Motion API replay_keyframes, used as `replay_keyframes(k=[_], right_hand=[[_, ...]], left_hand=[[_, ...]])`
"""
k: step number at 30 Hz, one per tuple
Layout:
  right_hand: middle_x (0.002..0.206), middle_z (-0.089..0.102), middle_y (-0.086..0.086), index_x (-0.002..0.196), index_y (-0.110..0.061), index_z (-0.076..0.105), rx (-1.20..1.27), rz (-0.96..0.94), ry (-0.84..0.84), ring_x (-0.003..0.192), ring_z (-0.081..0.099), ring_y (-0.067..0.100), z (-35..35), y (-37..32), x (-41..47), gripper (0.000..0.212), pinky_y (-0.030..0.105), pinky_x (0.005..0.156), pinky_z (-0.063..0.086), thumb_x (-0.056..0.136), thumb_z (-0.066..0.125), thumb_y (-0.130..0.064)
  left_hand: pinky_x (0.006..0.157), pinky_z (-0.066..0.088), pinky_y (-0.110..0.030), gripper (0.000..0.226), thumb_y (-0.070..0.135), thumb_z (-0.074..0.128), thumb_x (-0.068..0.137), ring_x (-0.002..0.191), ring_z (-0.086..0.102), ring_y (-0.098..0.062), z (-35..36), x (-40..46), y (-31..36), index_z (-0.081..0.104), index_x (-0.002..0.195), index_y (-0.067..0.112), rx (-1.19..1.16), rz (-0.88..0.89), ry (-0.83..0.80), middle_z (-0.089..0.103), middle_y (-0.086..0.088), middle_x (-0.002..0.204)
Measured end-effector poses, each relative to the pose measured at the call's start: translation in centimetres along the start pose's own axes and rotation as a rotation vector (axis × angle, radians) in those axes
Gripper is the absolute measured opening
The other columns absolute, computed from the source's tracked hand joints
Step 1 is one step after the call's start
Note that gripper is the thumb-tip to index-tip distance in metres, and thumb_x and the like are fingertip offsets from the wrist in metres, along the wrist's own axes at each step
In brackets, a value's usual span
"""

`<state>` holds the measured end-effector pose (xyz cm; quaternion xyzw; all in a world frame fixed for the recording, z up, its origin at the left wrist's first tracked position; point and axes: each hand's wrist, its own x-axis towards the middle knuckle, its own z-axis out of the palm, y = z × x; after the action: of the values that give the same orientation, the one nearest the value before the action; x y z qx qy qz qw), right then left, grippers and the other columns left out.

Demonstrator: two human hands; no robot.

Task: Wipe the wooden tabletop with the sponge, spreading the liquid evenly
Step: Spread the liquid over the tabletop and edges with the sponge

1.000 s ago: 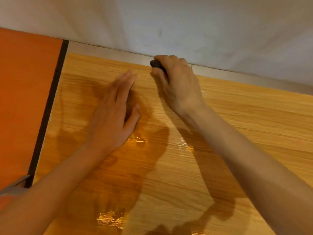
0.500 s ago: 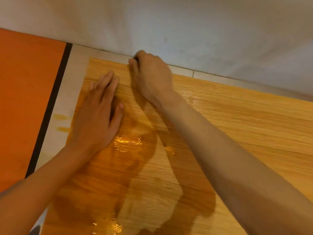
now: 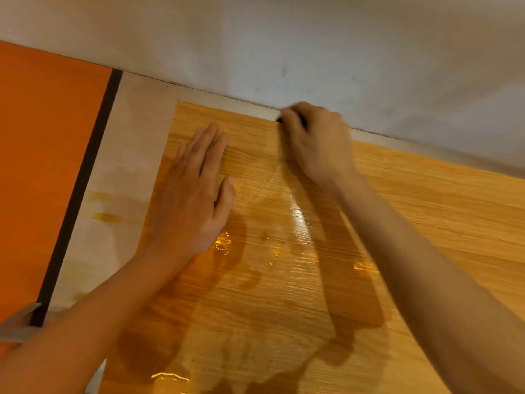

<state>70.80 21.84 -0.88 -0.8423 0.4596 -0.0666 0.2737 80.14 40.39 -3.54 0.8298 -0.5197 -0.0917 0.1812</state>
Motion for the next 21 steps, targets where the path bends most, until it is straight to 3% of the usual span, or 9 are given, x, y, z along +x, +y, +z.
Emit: replay_keyframes(k=[2, 4, 5, 7, 10, 13, 17, 21], right_hand=[[0.098, 0.072, 0.004, 0.105, -0.017, 0.068, 0.0, -0.092, 0.04, 0.095, 0.063, 0.026, 2.3, -2.5, 0.0, 0.03, 0.033, 0.074, 0.044, 0.101, 0.043, -0.032], [0.123, 0.066, 0.004, 0.124, -0.015, 0.062, 0.002, -0.138, 0.074, 0.12, 0.055, 0.024, 2.8, -2.8, -1.6, 0.031, 0.03, 0.095, 0.042, 0.102, 0.043, -0.027], [0.138, 0.057, 0.005, 0.134, -0.013, 0.055, 0.002, -0.16, 0.076, 0.135, 0.044, 0.024, 2.8, -2.5, -3.0, 0.035, 0.031, 0.11, 0.033, 0.103, 0.043, -0.024], [0.15, 0.043, 0.005, 0.141, -0.012, 0.047, 0.02, -0.188, 0.065, 0.146, 0.026, 0.024, 2.8, -2.0, -7.2, 0.04, 0.038, 0.121, 0.019, 0.103, 0.045, -0.021], [0.148, 0.045, 0.004, 0.138, -0.012, 0.051, 0.016, -0.233, 0.023, 0.145, 0.028, 0.025, 3.8, -1.8, -13.3, 0.039, 0.043, 0.121, 0.021, 0.099, 0.053, -0.018], [0.152, 0.04, 0.001, 0.142, -0.017, 0.046, -0.083, -0.277, -0.046, 0.147, 0.022, 0.024, 3.3, -1.4, -11.9, 0.041, 0.046, 0.122, 0.015, 0.102, 0.046, -0.025], [0.157, 0.029, 0.007, 0.146, -0.01, 0.037, -0.068, -0.135, 0.085, 0.15, 0.012, 0.026, 3.2, -2.1, -4.6, 0.044, 0.043, 0.123, 0.008, 0.105, 0.038, -0.023], [0.154, 0.034, 0.01, 0.145, -0.007, 0.04, 0.005, -0.114, 0.126, 0.148, 0.017, 0.025, 4.8, -2.5, -10.7, 0.043, 0.04, 0.123, 0.013, 0.103, 0.043, -0.019]], left_hand=[[0.126, 0.018, -0.039, 0.056, 0.024, 0.043, 0.105, 0.153, 0.024, -0.027, 0.0, 0.1, 0.1, 0.034, 0.155, 0.001, -0.007, 0.01, 0.006, 0.027, -0.014, 0.165], [0.126, 0.023, -0.045, 0.054, 0.019, 0.045, 0.105, 0.153, 0.026, -0.03, 0.0, 0.0, 0.1, 0.035, 0.154, -0.001, -0.025, 0.015, 0.009, 0.028, -0.016, 0.164], [0.125, 0.024, -0.047, 0.053, 0.016, 0.045, 0.105, 0.153, 0.026, -0.031, 0.0, -0.1, 0.1, 0.036, 0.153, -0.002, -0.037, 0.019, 0.016, 0.029, -0.017, 0.164], [0.125, 0.023, -0.048, 0.051, 0.012, 0.046, 0.105, 0.153, 0.026, -0.031, 0.0, -0.1, 0.1, 0.036, 0.153, -0.004, -0.058, 0.027, 0.027, 0.029, -0.018, 0.164], [0.126, 0.021, -0.047, 0.051, 0.011, 0.045, 0.105, 0.155, 0.024, -0.029, -0.2, -0.1, 0.2, 0.035, 0.154, -0.002, -0.082, 0.003, 0.019, 0.028, -0.015, 0.165], [0.127, 0.019, -0.046, 0.052, 0.013, 0.044, 0.105, 0.155, 0.021, -0.027, -0.5, 0.0, 0.3, 0.034, 0.155, -0.001, -0.074, -0.012, -0.004, 0.026, -0.013, 0.166], [0.128, 0.018, -0.043, 0.053, 0.015, 0.042, 0.106, 0.156, 0.021, -0.026, -0.4, 0.0, 0.2, 0.033, 0.156, 0.0, -0.039, -0.01, -0.014, 0.025, -0.013, 0.166], [0.128, 0.018, -0.043, 0.053, 0.016, 0.041, 0.106, 0.156, 0.02, -0.026, -0.5, 0.0, 0.2, 0.032, 0.156, 0.001, -0.034, -0.019, -0.028, 0.024, -0.013, 0.167]])
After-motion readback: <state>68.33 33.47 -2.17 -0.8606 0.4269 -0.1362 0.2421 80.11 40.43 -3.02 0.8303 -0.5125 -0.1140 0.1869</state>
